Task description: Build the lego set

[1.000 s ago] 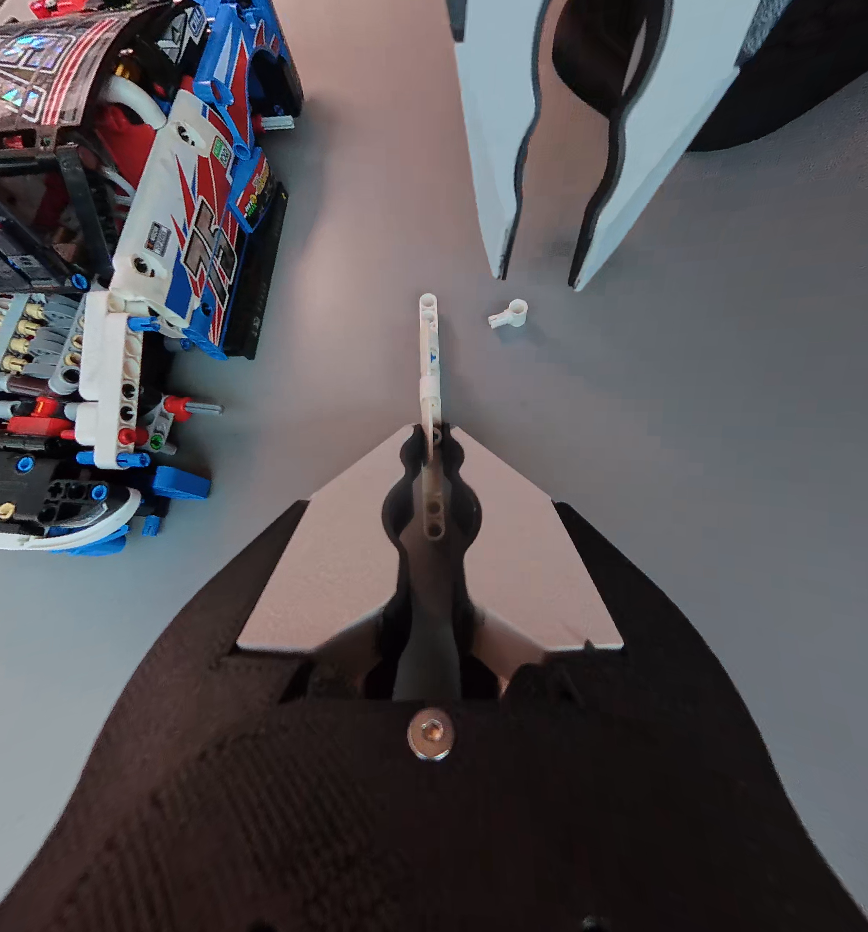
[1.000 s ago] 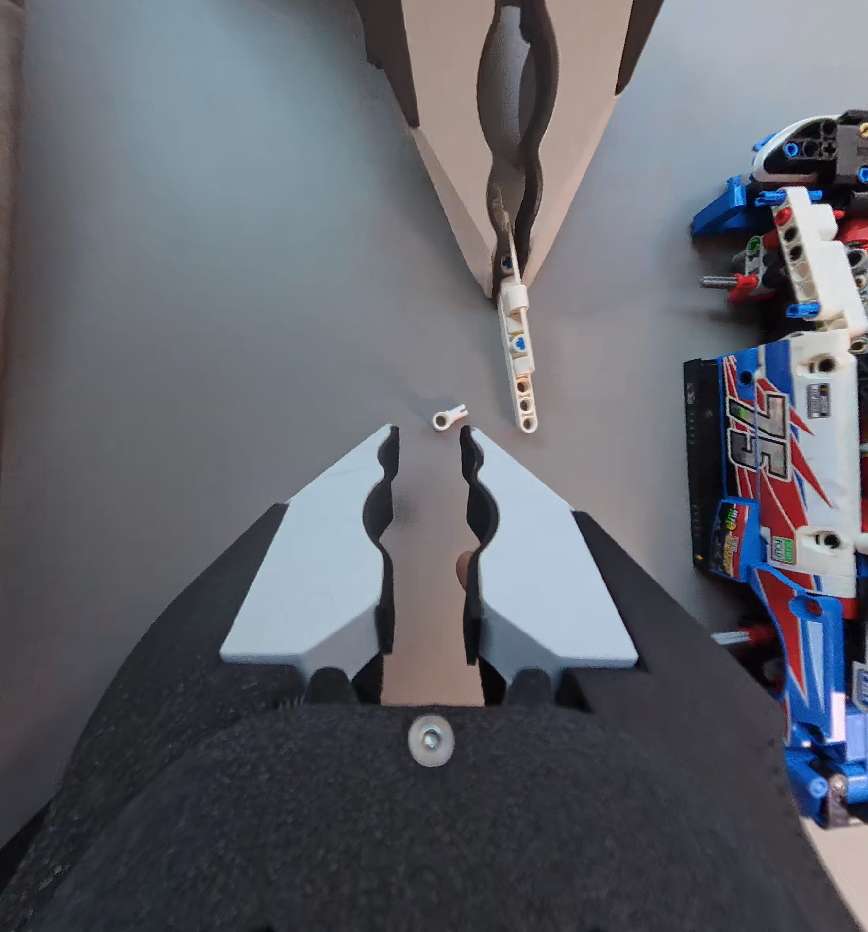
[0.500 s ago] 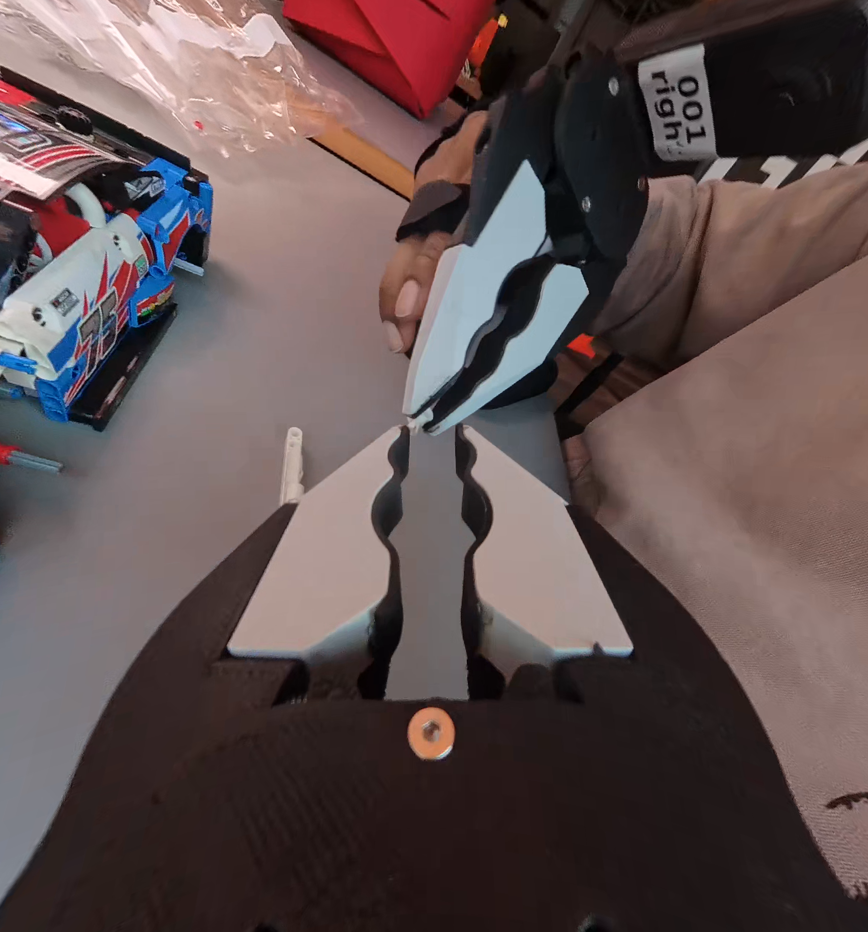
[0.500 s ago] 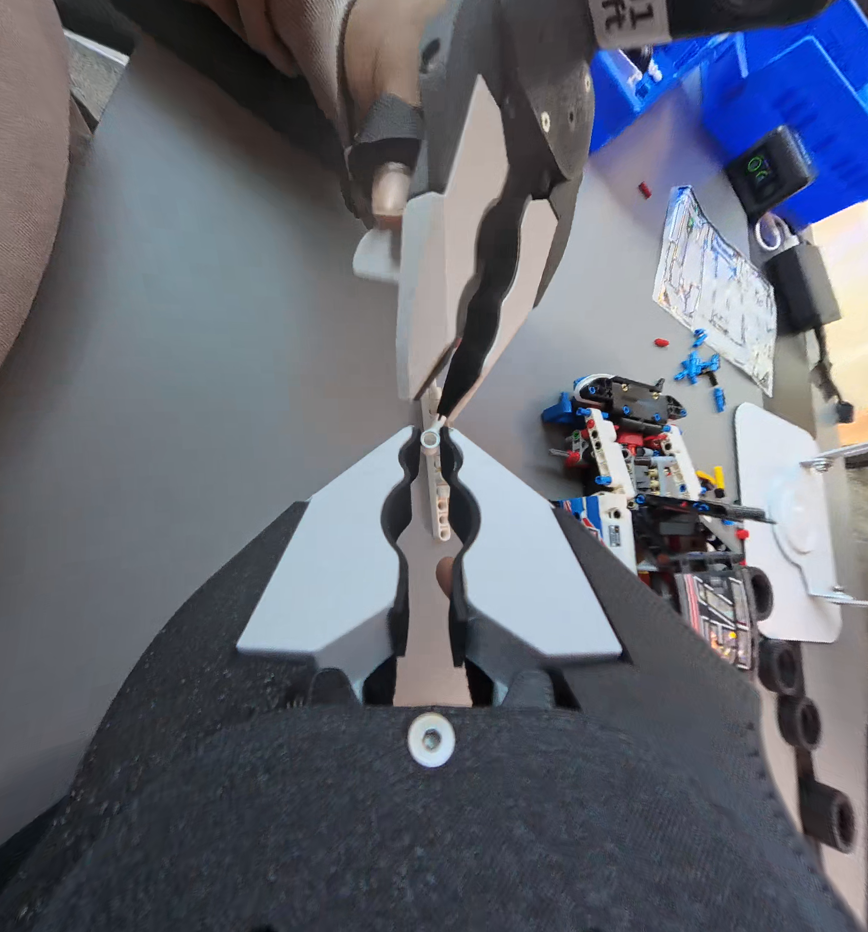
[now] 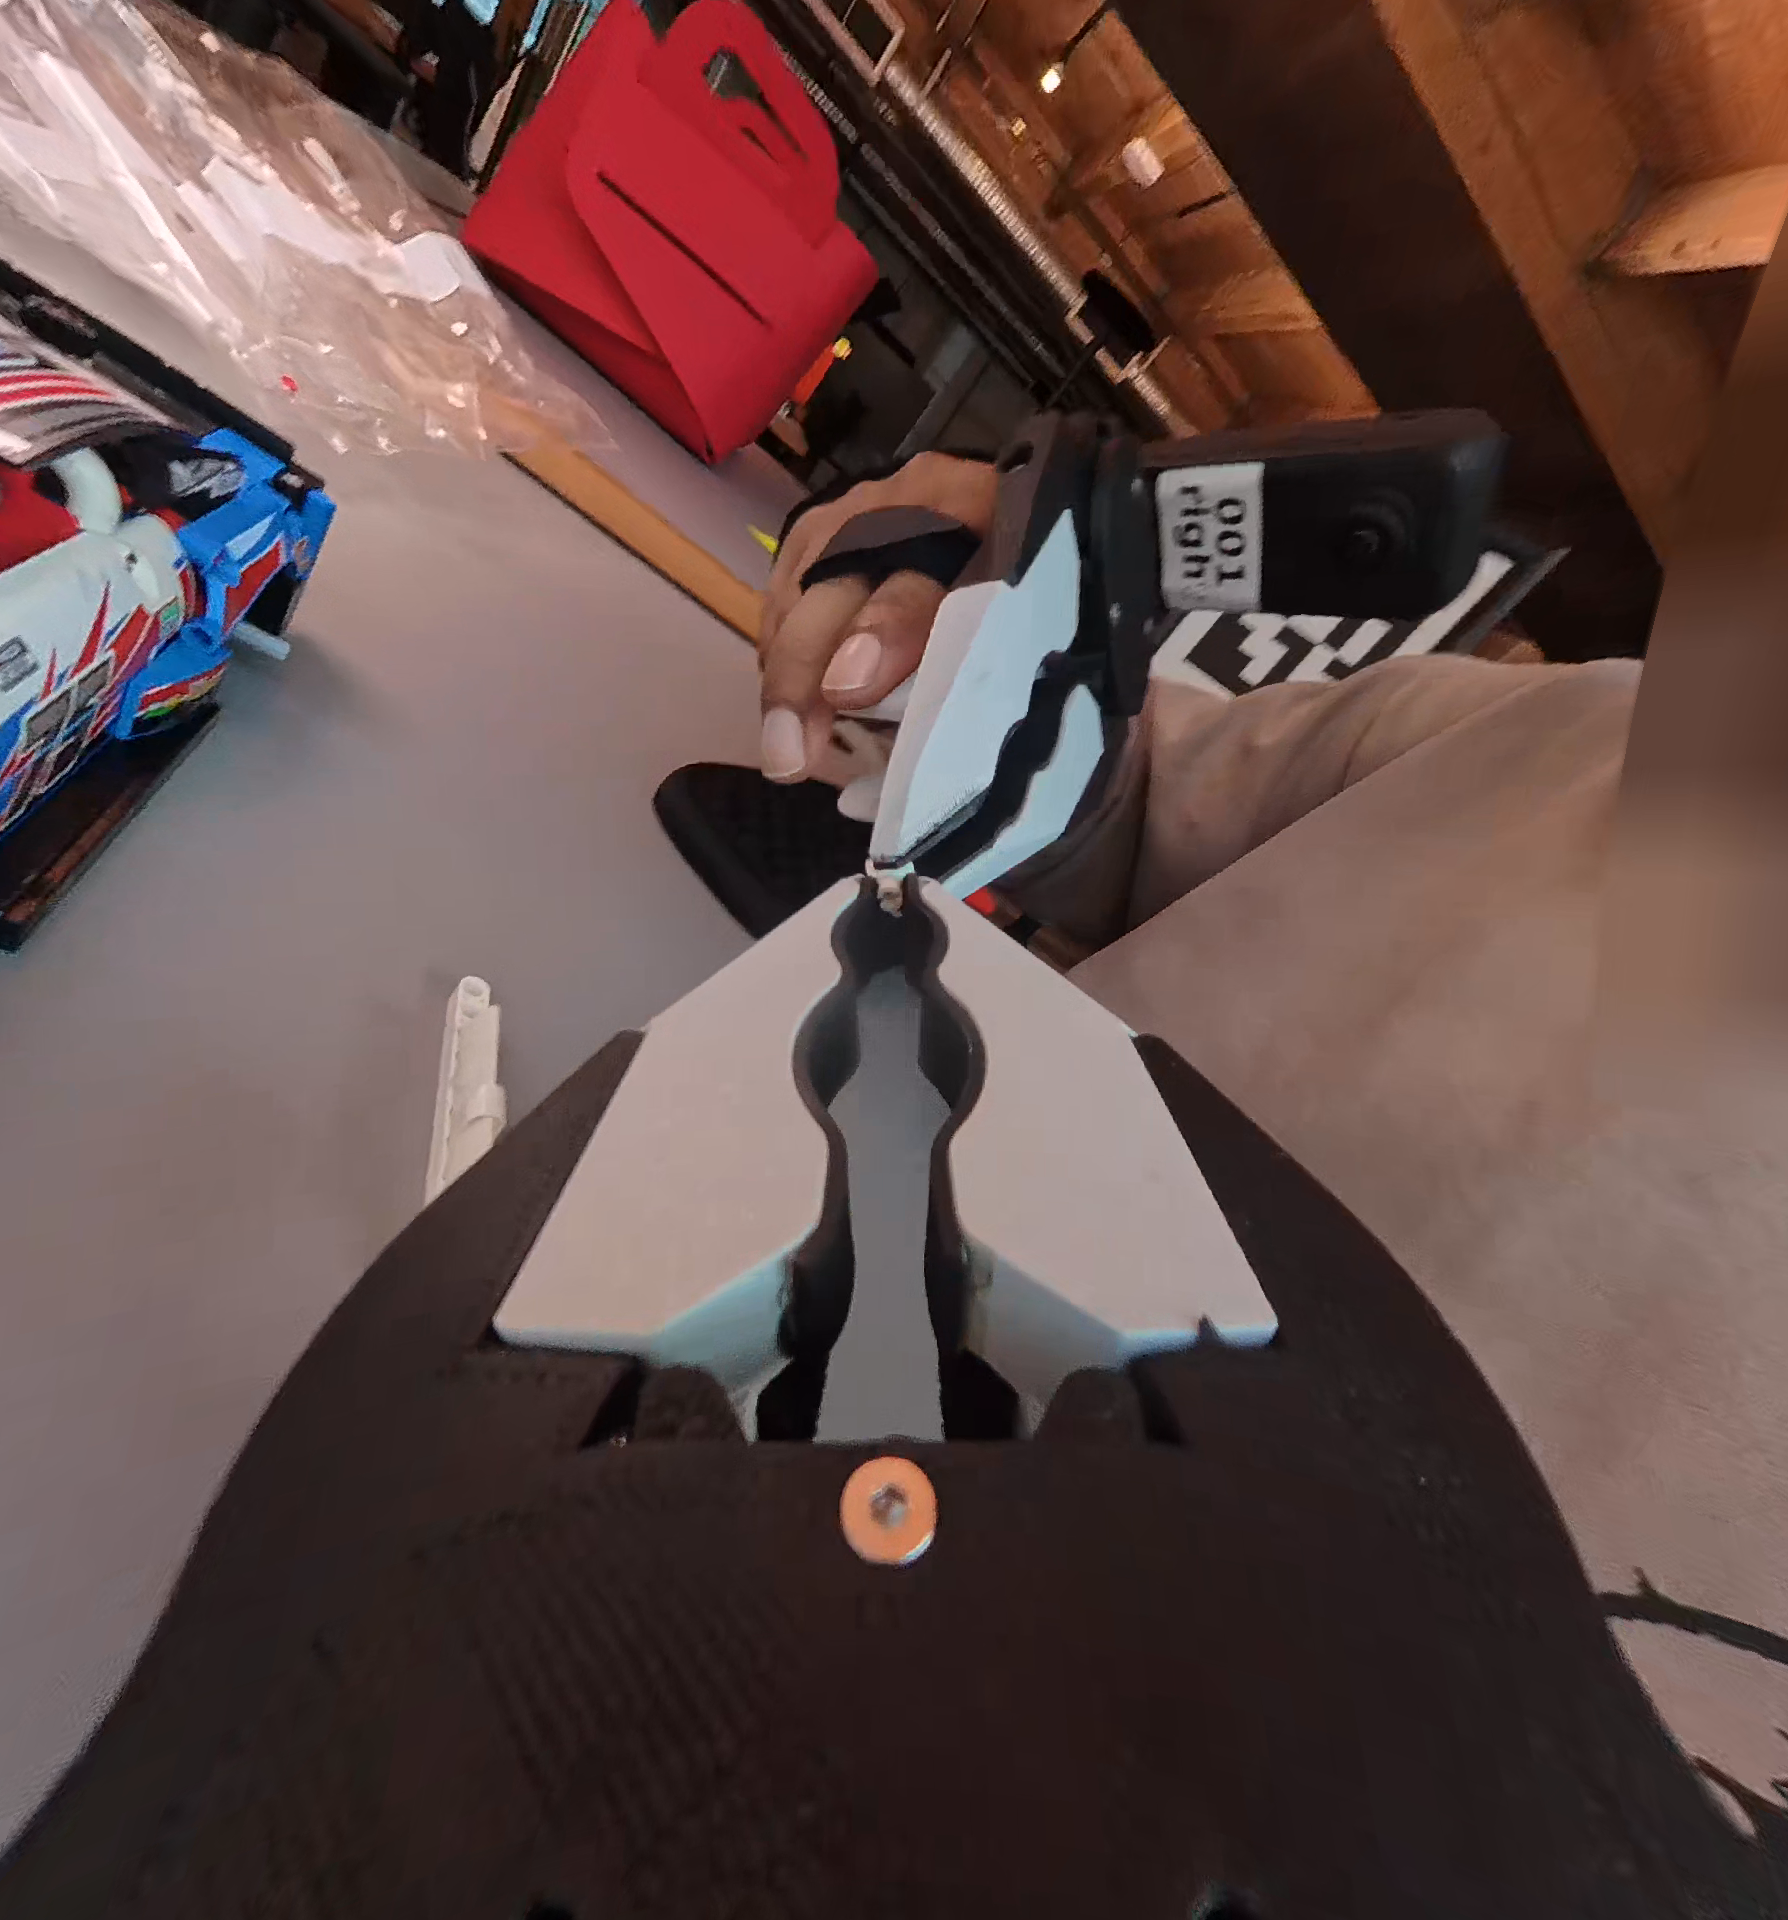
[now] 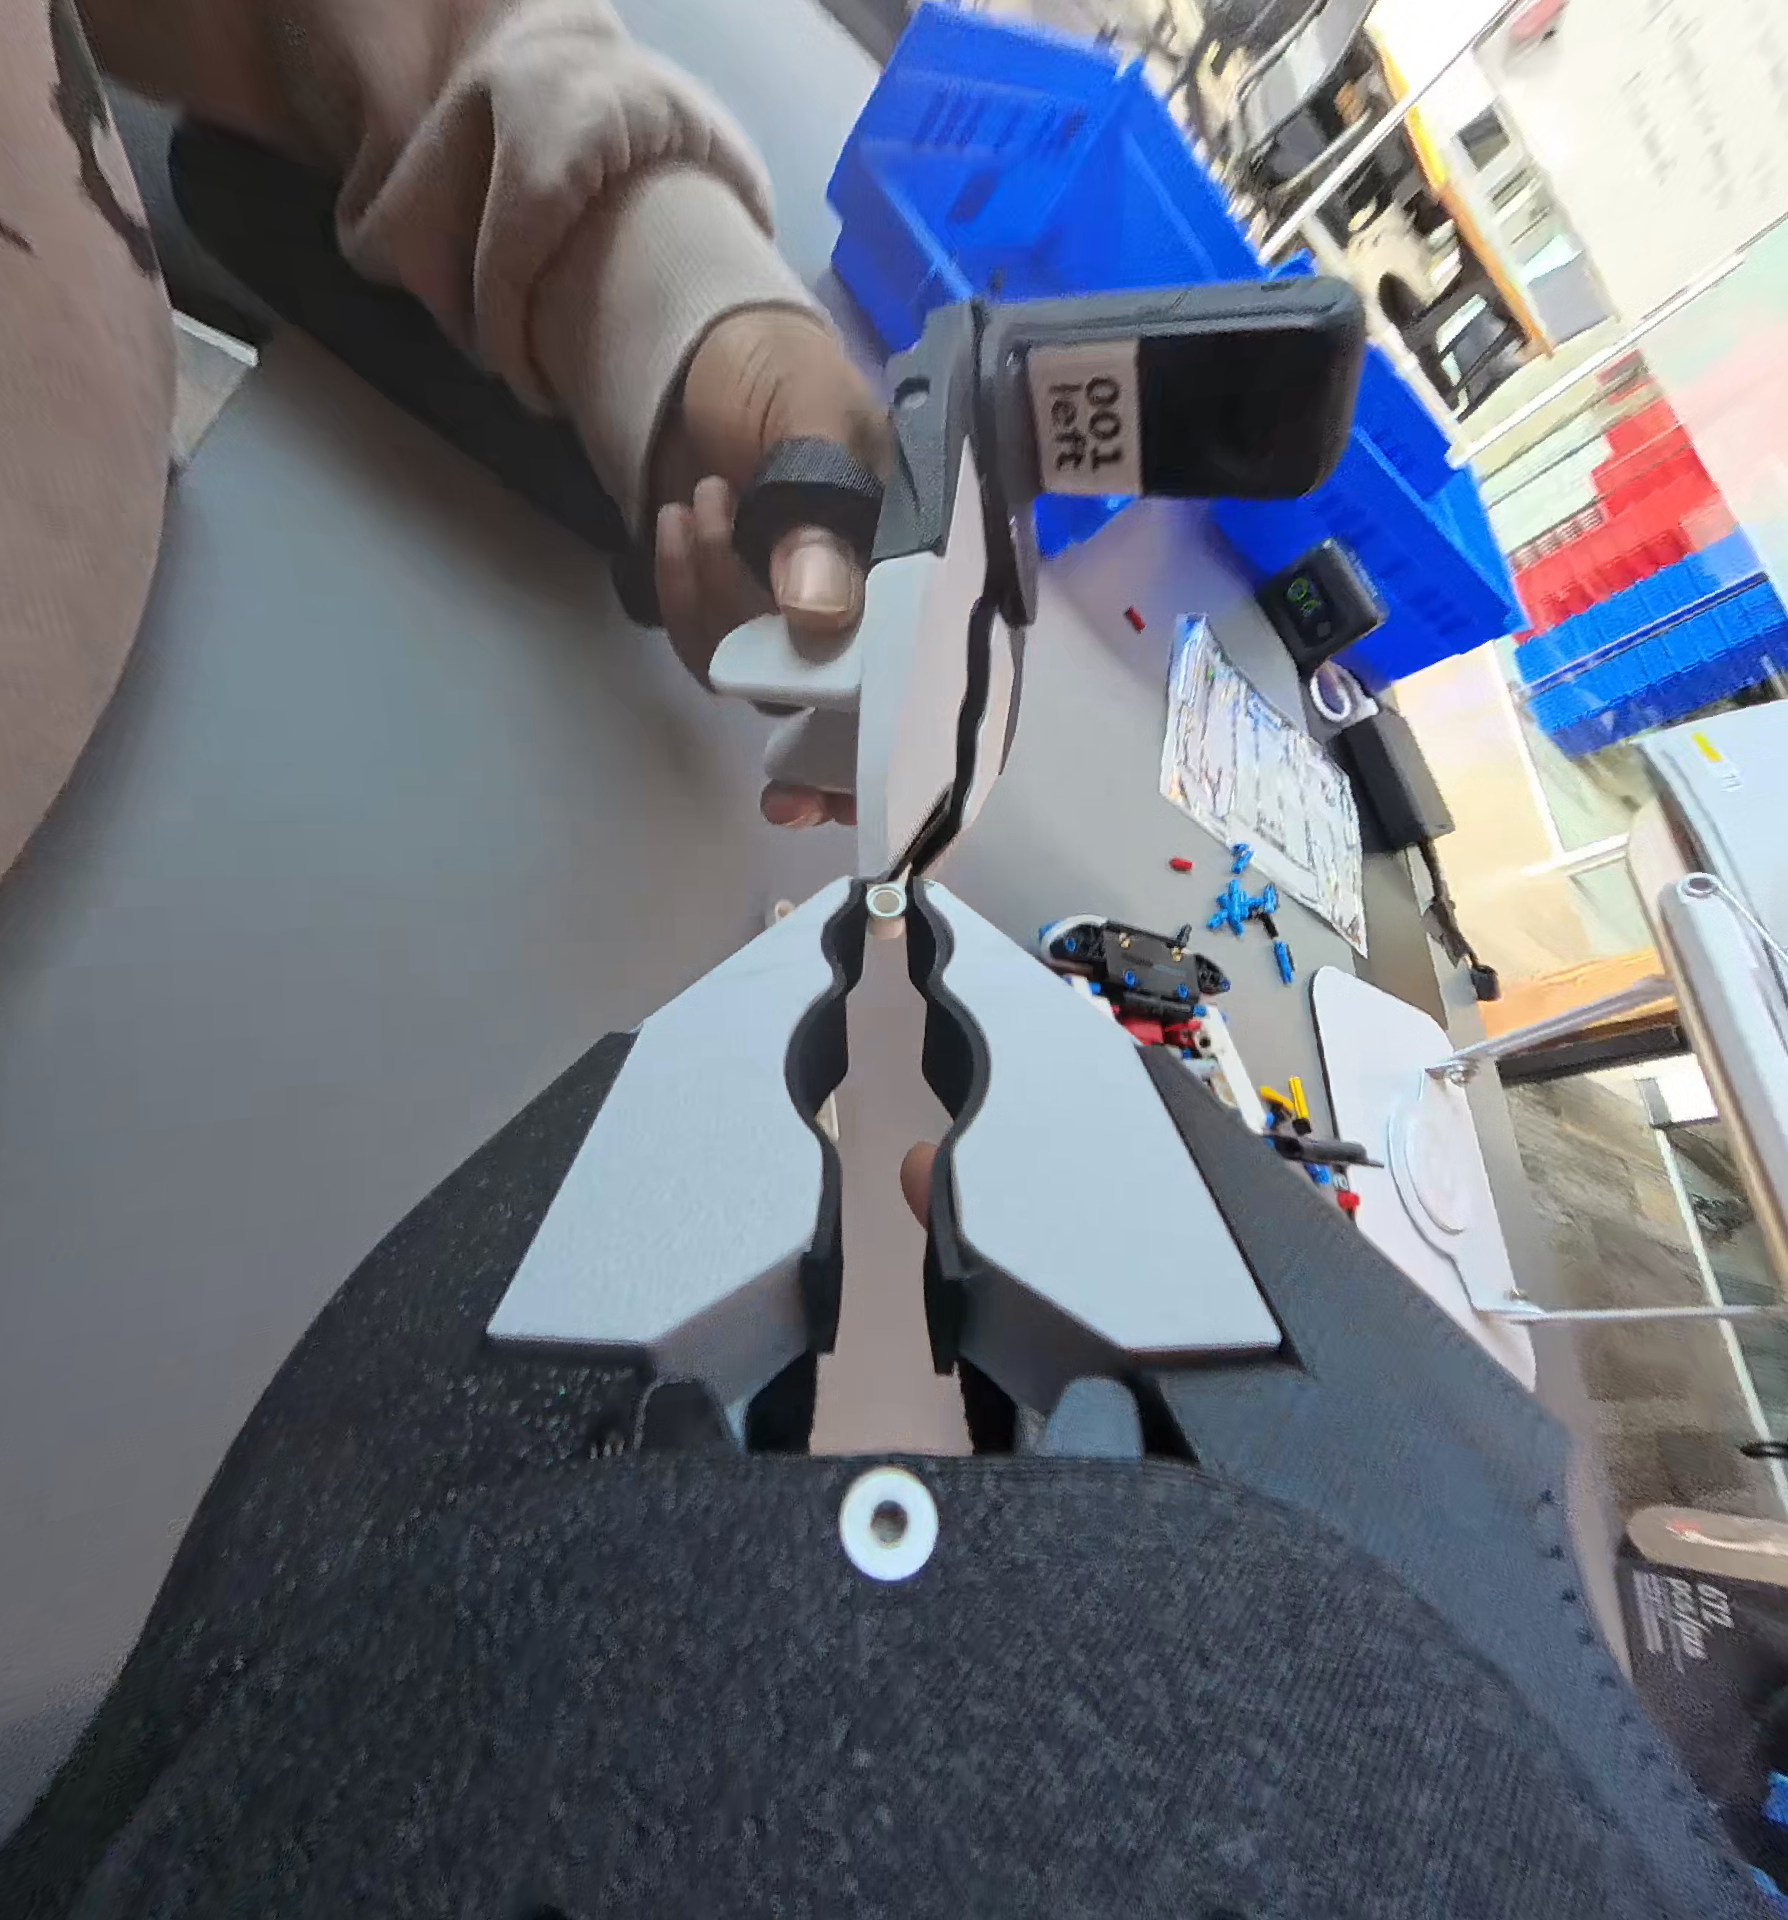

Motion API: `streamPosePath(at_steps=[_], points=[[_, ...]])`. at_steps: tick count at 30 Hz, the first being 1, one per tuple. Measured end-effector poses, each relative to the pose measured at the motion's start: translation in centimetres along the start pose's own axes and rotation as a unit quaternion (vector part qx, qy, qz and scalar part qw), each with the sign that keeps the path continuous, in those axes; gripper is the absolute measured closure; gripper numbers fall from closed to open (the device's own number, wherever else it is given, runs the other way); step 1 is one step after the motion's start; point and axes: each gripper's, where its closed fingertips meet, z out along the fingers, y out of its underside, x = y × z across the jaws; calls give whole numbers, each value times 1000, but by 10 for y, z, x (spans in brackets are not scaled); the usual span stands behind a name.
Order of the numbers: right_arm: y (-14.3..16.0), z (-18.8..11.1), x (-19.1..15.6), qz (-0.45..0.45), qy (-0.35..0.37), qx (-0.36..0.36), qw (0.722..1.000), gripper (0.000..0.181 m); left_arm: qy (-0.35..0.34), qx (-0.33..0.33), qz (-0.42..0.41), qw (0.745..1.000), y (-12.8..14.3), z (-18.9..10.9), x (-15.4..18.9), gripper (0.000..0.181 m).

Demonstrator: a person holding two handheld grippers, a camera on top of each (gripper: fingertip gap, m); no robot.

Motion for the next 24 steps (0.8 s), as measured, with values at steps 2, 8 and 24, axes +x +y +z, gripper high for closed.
streamPosePath(at_steps=[2, 8, 24], points=[[-17, -6, 7, 27, 20, 60, 998, 175, 54, 37, -17, 998, -11, -3, 15, 179], [-40, -16, 17, 55, 52, 148, 986, 175, 138, 87, -61, 985, -26, -6, 36, 179], [99, 13, -12, 135, -187, -213, 949, 176, -232, -235, 223, 917, 51, -15, -78, 150]])
